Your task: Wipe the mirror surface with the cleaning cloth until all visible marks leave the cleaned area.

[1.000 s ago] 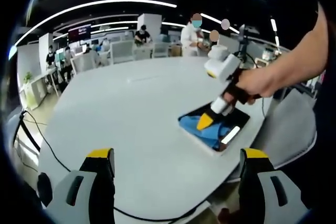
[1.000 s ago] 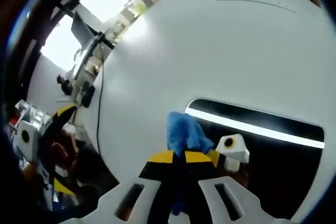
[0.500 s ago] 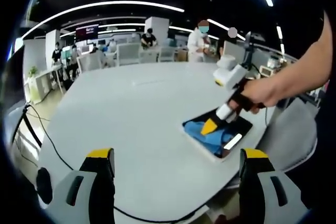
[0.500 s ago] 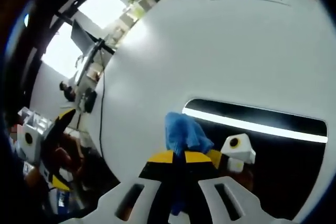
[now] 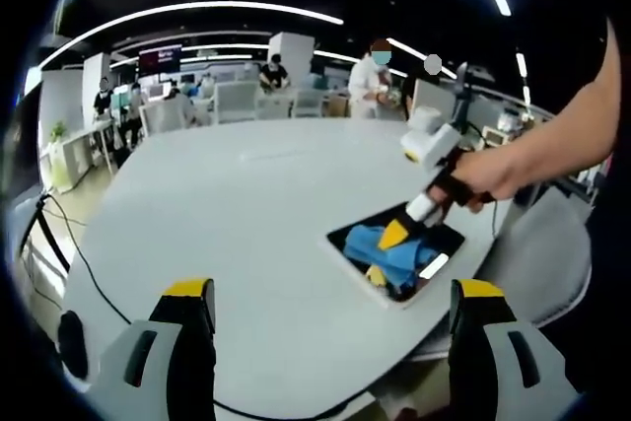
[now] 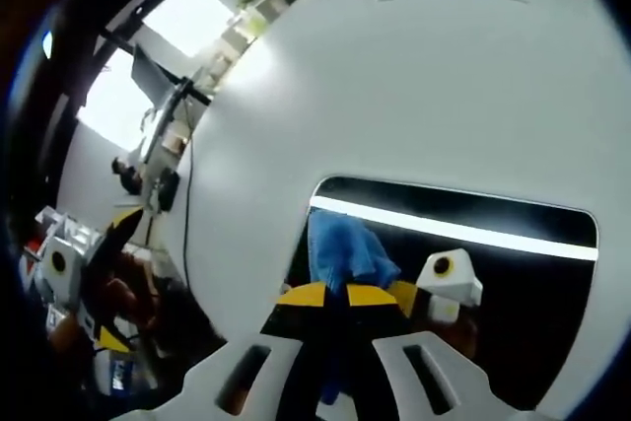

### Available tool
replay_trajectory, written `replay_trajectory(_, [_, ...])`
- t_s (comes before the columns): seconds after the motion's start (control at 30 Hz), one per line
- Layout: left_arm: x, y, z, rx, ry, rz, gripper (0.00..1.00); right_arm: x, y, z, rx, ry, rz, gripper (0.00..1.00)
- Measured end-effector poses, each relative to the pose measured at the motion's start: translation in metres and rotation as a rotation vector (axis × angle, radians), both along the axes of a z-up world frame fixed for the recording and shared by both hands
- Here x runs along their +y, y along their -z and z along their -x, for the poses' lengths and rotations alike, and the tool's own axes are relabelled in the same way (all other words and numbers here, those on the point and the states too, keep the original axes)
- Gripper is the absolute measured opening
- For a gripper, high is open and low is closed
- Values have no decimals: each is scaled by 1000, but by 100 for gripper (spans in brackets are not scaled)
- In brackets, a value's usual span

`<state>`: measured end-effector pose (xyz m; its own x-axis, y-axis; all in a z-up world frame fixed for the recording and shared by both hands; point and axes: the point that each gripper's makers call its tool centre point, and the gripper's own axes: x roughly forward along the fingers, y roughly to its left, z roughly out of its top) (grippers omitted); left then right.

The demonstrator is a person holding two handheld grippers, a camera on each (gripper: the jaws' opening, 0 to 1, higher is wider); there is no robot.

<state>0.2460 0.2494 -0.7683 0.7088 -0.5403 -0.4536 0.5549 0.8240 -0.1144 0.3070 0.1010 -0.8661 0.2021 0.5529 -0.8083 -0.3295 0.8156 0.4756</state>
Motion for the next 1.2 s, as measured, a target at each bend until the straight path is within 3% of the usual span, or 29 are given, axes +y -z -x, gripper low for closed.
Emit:
replay_trajectory(0.1, [4,6,2,22,-16,-22,100,-9,0,1,-2,4,4,0])
replay_trajectory(0.57, [1,7,8,51,-44,13,100,-48,-1,4,5,27,17,0])
replay_trajectory(1.2, [-5,-2,7,10,-79,-14,100,-82,0,5,2,43,19,0])
